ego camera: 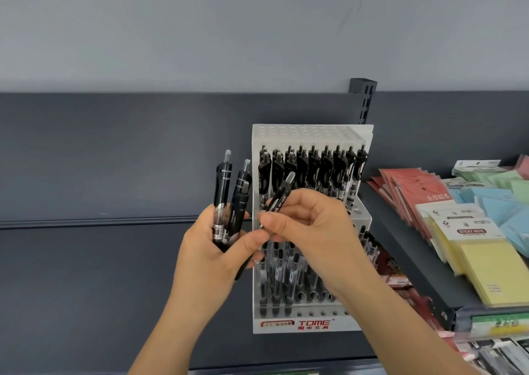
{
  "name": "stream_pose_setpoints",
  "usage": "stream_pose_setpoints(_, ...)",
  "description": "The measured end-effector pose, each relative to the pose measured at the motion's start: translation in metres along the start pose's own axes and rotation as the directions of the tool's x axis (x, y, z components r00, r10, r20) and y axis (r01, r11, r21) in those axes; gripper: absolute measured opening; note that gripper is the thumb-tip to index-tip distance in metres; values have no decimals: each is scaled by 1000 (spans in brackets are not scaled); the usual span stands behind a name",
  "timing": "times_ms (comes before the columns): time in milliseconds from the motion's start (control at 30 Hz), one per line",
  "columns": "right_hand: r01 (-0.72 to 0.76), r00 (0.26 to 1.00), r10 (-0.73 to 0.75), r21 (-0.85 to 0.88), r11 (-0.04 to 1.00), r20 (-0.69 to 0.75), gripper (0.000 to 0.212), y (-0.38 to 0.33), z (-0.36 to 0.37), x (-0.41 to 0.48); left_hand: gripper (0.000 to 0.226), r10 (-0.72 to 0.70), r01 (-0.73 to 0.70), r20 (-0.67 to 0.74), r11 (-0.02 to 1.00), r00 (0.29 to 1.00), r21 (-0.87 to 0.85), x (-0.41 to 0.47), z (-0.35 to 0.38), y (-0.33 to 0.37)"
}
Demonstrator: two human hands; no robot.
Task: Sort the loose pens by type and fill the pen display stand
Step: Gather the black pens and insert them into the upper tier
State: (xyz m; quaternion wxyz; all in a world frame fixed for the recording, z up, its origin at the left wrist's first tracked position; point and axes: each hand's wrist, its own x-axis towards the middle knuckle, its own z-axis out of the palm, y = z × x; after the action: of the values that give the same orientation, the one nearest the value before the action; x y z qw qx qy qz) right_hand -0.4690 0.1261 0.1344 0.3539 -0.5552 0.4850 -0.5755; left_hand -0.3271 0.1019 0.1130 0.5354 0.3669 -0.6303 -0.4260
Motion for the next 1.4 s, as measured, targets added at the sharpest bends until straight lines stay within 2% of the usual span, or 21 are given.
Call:
stream_pose_setpoints(133,36,999,-36,4,999,-14,9,-9,-7,0,26,18,-17,-74,1000,997,18,2,-1,-6)
stream_pose_setpoints(267,124,962,-113,28,992,-247,17,-29,-37,12,8,34,-18,-171,995,985,95,8,-9,-12)
stream_pose_setpoints(333,192,917,-228,-139,972,-329,18,-32,-47,18,5,60,-29,-171,983,984,181,8,-12,-15)
stream_pose_setpoints(433,187,880,-319,-359,914,-352,19,-28,-51,24,7,65,-34,-151,979,986,203,7,-12,-18)
stream_pose_setpoints(667,99,903,-279,-472,876,-327,11,-13,-42,34,11,25,-6,-142,991,990,130,9,-13,-22)
stream_pose_setpoints(800,13,935,-218,-586,810,-281,22,-5,-40,38,11,-16,25,-143,997,990,67,9,-15,-23)
stream_pose_setpoints(933,-34,955,-174,-674,738,-238,15,4,-34,40,7,-35,39,-156,999,987,22,10,-16,-24)
stream_pose_setpoints(1100,-48,953,-168,-671,740,-254,18,6,-36,38,8,-28,27,-116,1000,993,-9,10,-14,-21)
stream_pose_setpoints(1233,-9,903,-276,-657,754,-330,21,-4,-31,24,5,-5,5,-65,1000,998,-4,9,-11,-17)
stream_pose_setpoints(1300,35,938,-226,-577,816,-262,20,-13,-21,14,9,8,-9,-44,1000,999,-1,8,-10,-15)
stream_pose_setpoints(1400,70,991,-116,-460,885,-71,20,-14,3,5,21,44,-44,-2,999,999,23,5,-8,-10)
